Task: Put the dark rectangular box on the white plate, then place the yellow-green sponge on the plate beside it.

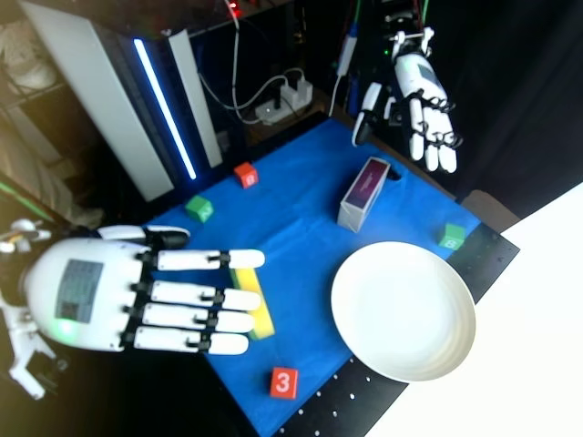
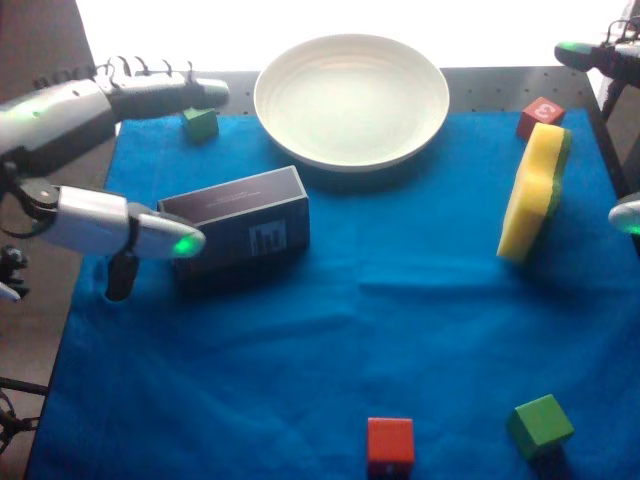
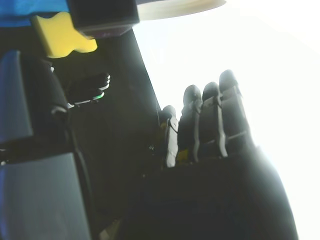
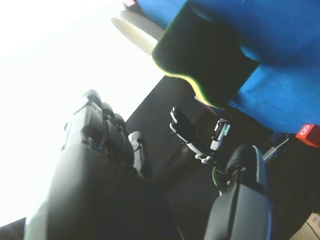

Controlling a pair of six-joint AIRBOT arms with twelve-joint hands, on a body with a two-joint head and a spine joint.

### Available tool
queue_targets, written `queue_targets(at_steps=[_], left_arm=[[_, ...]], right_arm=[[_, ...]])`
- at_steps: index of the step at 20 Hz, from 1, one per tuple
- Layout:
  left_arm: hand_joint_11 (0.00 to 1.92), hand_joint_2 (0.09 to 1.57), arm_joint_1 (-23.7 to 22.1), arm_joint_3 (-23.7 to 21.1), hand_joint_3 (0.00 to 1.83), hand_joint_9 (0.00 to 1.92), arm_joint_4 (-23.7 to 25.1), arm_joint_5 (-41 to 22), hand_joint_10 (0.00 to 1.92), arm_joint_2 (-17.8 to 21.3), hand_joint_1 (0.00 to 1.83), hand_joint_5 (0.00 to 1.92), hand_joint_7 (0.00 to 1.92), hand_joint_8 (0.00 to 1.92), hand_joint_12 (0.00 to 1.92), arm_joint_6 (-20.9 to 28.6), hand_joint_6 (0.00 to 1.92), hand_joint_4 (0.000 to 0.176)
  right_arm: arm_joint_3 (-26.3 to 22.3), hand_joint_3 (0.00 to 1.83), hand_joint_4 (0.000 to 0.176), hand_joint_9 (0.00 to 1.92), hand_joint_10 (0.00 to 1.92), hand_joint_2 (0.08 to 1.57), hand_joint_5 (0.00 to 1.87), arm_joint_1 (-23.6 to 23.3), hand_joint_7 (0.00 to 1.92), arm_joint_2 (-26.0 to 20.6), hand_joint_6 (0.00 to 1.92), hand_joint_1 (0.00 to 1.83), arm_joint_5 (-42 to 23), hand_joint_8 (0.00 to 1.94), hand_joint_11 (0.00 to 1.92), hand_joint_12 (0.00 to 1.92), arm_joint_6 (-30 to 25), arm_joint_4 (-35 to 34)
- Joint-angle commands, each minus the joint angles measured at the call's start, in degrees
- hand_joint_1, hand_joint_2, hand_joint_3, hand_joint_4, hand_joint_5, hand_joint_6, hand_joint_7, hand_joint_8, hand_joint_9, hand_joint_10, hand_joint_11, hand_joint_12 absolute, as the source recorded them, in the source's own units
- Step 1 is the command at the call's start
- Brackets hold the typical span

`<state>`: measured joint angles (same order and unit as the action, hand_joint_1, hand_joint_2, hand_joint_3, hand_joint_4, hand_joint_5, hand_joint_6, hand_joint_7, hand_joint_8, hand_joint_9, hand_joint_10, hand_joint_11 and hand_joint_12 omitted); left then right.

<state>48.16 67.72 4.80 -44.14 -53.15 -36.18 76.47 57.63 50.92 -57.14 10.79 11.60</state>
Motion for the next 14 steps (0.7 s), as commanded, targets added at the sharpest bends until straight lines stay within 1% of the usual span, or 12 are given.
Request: queue_targets(at_steps=[1, 2, 4, 6, 7, 8, 9, 10, 11, 12, 13, 14], left_arm=[[0.04, 0.91, -0.8, 0.3, 0.00, 0.20, -0.7, -5.2, 0.01, -0.6, 0.79, 0.31, 0.30, 0.00, 0.45, 0.2, 0.00, 0.074], [0.05, 0.92, -1.1, 0.8, 0.00, 0.20, -0.3, -4.4, 0.00, -1.4, 0.79, 0.31, 0.30, 0.00, 0.45, 0.2, 0.00, 0.062], [0.04, 0.92, -1.5, 1.6, 0.00, 0.20, -0.1, -3.2, 0.00, -2.7, 0.76, 0.29, 0.27, 0.00, 0.46, 0.2, 0.00, 0.063], [0.00, 0.92, -2.4, 2.8, 0.00, 0.21, 0.2, -1.6, 0.00, -4.5, 0.76, 0.30, 0.28, 0.00, 0.61, -0.4, 0.00, 0.052], [0.00, 0.93, -2.6, 3.1, 0.00, 0.20, 0.2, -1.0, 0.00, -4.9, 0.77, 0.31, 0.27, 0.00, 0.62, -0.9, 0.00, 0.054], [0.00, 0.93, -3.1, 3.5, 0.00, 0.22, 0.2, 0.0, 0.00, -5.6, 0.78, 0.32, 0.28, 0.00, 0.69, -1.7, 0.00, 0.041], [0.00, 0.93, -3.5, 4.0, 0.00, 0.28, 0.2, 0.8, 0.01, -6.1, 0.79, 0.35, 0.34, 0.01, 0.88, -2.1, 0.01, 0.013], [0.00, 0.94, -3.9, 4.6, 0.00, 0.36, 0.2, 1.8, 0.02, -6.9, 0.81, 0.43, 0.41, 0.01, 1.07, -3.0, 0.01, 0.000], [0.00, 0.94, -4.2, 4.9, 0.00, 0.43, 0.1, 2.5, 0.03, -7.3, 0.81, 0.47, 0.46, 0.01, 1.22, -3.8, 0.01, 0.000], [0.05, 0.98, -4.6, 5.1, 0.00, 0.50, -0.5, 3.7, 0.05, -7.8, 0.85, 0.50, 0.51, 0.02, 1.29, -5.8, 0.01, 0.000], [0.11, 1.00, -5.0, 5.1, 0.01, 0.58, -1.0, 4.8, 0.09, -8.1, 0.88, 0.54, 0.58, 0.04, 1.34, -7.8, 0.02, 0.000], [0.21, 1.02, -5.1, 5.1, 0.01, 0.62, -1.2, 5.2, 0.29, -8.3, 0.92, 0.61, 0.67, 0.05, 1.38, -8.3, 0.02, 0.000]], right_arm=[[0.5, 0.01, 0.140, 0.00, 0.00, 0.90, 0.06, -0.8, 0.08, 0.1, 0.00, 0.72, -6.1, 0.00, 0.01, 0.15, -0.2, -2.6], [0.6, 0.00, 0.136, 0.01, 0.00, 0.90, 0.08, -0.8, 0.09, 0.3, 0.00, 0.71, -6.1, 0.00, 0.00, 0.19, -0.2, -2.6], [0.8, 0.00, 0.143, 0.03, 0.00, 0.91, 0.06, -0.8, 0.07, 0.5, 0.00, 0.71, -6.0, 0.00, 0.04, 0.22, -0.2, -2.6], [0.9, 0.00, 0.130, 0.04, 0.01, 0.90, 0.07, -0.8, 0.08, 0.5, 0.01, 0.70, -5.8, 0.00, 0.04, 0.23, -0.2, -2.6], [0.9, 0.00, 0.124, 0.03, 0.00, 0.91, 0.08, -0.8, 0.08, 0.5, 0.01, 0.71, -5.8, 0.01, 0.01, 0.22, -0.2, -2.6], [0.9, 0.00, 0.124, 0.00, 0.00, 0.92, 0.08, -0.8, 0.09, 0.5, 0.00, 0.68, -5.8, 0.00, 0.00, 0.14, -0.2, -2.6], [0.9, 0.00, 0.121, 0.00, 0.00, 0.92, 0.08, -0.8, 0.08, 0.6, 0.00, 0.68, -5.8, 0.00, 0.02, 0.14, -0.2, -2.6], [0.9, 0.00, 0.122, 0.02, 0.01, 0.92, 0.09, -0.8, 0.09, 0.6, 0.00, 0.68, -5.8, 0.00, 0.06, 0.16, -0.2, -2.6], [0.9, 0.00, 0.117, 0.03, 0.01, 0.92, 0.09, -0.8, 0.08, 0.6, 0.00, 0.69, -5.8, 0.00, 0.08, 0.17, -0.2, -2.6], [0.9, 0.01, 0.102, 0.06, 0.02, 0.93, 0.09, -0.8, 0.09, 0.6, 0.00, 0.71, -5.8, 0.00, 0.06, 0.16, -0.2, -2.6], [0.9, 0.00, 0.103, 0.01, 0.00, 0.92, 0.09, -0.8, 0.09, 0.6, 0.00, 0.72, -5.8, 0.00, 0.01, 0.09, -0.2, -2.6], [0.9, 0.00, 0.103, 0.00, 0.00, 0.92, 0.09, -0.8, 0.10, 0.6, 0.00, 0.71, -5.8, 0.00, 0.00, 0.02, -0.2, -2.6]])
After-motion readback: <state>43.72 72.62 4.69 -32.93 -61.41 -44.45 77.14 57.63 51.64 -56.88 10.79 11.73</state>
